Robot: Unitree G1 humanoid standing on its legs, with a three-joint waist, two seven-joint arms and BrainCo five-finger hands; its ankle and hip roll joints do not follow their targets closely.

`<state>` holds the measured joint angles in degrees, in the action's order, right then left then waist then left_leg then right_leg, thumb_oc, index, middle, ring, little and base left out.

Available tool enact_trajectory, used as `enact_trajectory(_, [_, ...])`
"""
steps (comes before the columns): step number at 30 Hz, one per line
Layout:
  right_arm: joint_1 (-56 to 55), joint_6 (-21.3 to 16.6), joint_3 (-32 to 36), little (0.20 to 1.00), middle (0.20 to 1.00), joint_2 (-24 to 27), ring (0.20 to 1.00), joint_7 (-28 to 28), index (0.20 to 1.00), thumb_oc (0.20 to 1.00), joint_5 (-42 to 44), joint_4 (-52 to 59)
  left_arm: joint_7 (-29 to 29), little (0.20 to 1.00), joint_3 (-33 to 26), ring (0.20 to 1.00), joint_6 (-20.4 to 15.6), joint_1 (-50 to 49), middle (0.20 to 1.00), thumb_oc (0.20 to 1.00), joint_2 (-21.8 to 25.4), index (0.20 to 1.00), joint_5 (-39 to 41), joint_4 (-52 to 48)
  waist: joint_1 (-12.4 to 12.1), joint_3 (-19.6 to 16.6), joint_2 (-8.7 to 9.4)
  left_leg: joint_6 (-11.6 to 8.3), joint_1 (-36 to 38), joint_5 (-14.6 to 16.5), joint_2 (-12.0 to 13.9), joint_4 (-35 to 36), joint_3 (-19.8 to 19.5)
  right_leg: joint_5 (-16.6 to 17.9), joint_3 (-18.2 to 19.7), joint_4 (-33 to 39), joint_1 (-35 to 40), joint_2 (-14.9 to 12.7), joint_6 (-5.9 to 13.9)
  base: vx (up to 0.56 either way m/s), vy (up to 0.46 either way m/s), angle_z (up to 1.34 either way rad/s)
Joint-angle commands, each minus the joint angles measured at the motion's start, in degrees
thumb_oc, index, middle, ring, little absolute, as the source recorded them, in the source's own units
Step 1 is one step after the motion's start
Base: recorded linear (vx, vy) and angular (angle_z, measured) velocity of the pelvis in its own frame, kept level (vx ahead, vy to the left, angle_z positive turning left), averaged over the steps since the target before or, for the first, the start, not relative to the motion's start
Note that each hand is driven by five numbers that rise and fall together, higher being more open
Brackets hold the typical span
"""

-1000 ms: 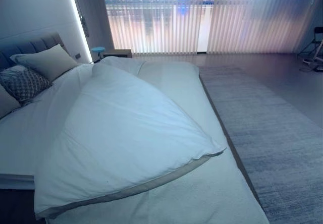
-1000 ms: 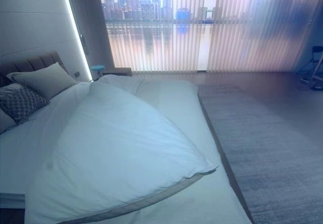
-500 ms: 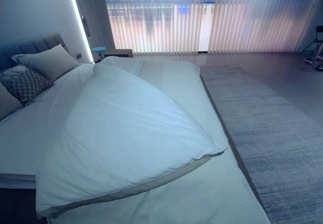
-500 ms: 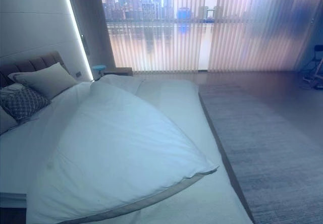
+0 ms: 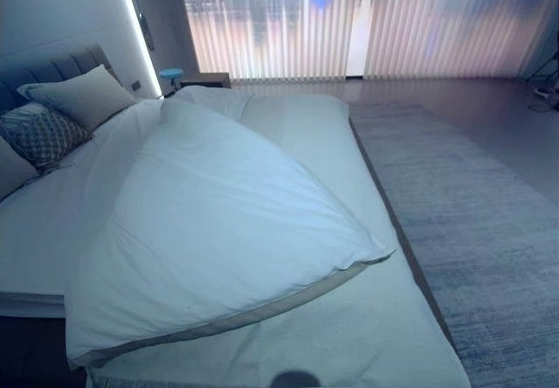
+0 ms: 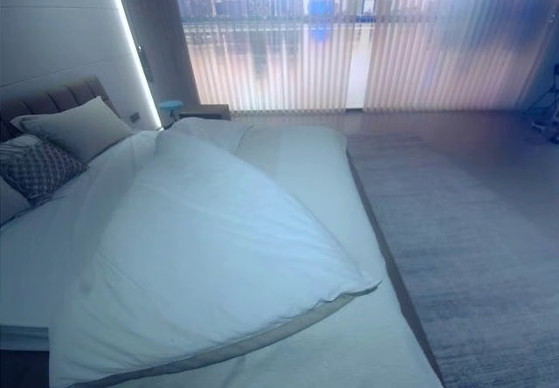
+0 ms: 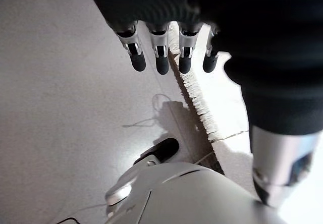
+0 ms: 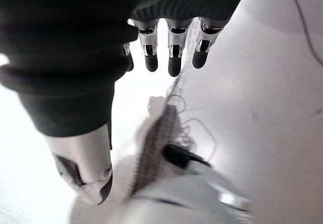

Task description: Make the bed

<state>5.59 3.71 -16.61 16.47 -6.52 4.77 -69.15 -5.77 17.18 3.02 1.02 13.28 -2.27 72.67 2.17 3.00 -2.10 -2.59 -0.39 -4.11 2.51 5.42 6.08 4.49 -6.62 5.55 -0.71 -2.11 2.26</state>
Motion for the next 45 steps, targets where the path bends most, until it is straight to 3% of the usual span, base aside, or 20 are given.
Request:
enact_trajectory(1, [10.52,-2.18,0.45,1.0,1.0,1.39,1.0,-2.9,1.0,1.0,5.94,3.89,-2.56,1.0,1.04,1.0,-0.53,6.36,1.0,1.0,-0.75,1.0,3.78,0.84,-1.55,5.86,1.42,-0.07,-0.83,2.1,-2.76,-0.42,0.16,0.1,-0.71,-0.92,-2.3,-1.9,5.05,-0.05,-0.01,0.01])
enact_trajectory(15, [31.31,-4.44,1.85,1.0,1.0,4.35,1.0,-9.73,1.0,1.0,21.58,4.58,-6.11,1.0,7.48,1.0,-0.28,11.45,1.0,1.0,-0.98,1.0,7.5,-2.68,-3.6,11.25,-0.06,-0.36,-8.43,-0.18,-3.06,-0.42,-1.46,0.65,-1.71,-2.34,-9.79,-2.23,4.47,0.0,-0.007,0.06])
enact_trajectory(17, [36.95,-5.68,4.01,1.0,1.0,4.36,1.0,-11.43,1.0,1.0,28.6,2.43,-6.75,1.0,7.97,1.0,-0.49,12.15,1.0,1.0,-1.42,1.0,9.67,-3.12,-3.99,12.49,-0.57,-0.47,-10.14,-0.6,-3.07,-0.42,-2.09,0.68,-1.87,-2.5,-11.32,-2.24,4.3,0.01,0.0,0.09])
enact_trajectory(27, [53.06,-9.59,8.45,1.0,1.0,7.63,1.0,-14.82,1.0,1.0,45.09,-1.49,-7.89,1.0,9.25,1.0,-0.96,13.11,1.0,1.0,-2.19,1.0,15.49,-4.39,-5.49,16.1,-1.42,-0.78,-15.72,-1.84,-3.08,-0.42,-3.78,1.28,-2.59,-2.33,-16.16,-2.06,4.15,0.01,-0.004,0.06])
enact_trajectory(45, [71.62,-9.78,2.76,1.0,1.0,15.33,1.0,-16.57,1.0,1.0,44.24,-5.07,-9.38,1.0,12.48,1.0,-1.75,15.96,1.0,1.0,-2.48,1.0,19.2,-7.64,-7.63,21.76,0.16,-1.07,-26.79,-4.66,-2.95,-0.42,-6.6,3.16,-3.93,-3.95,-26.63,-1.52,4.25,-0.03,0.011,0.07])
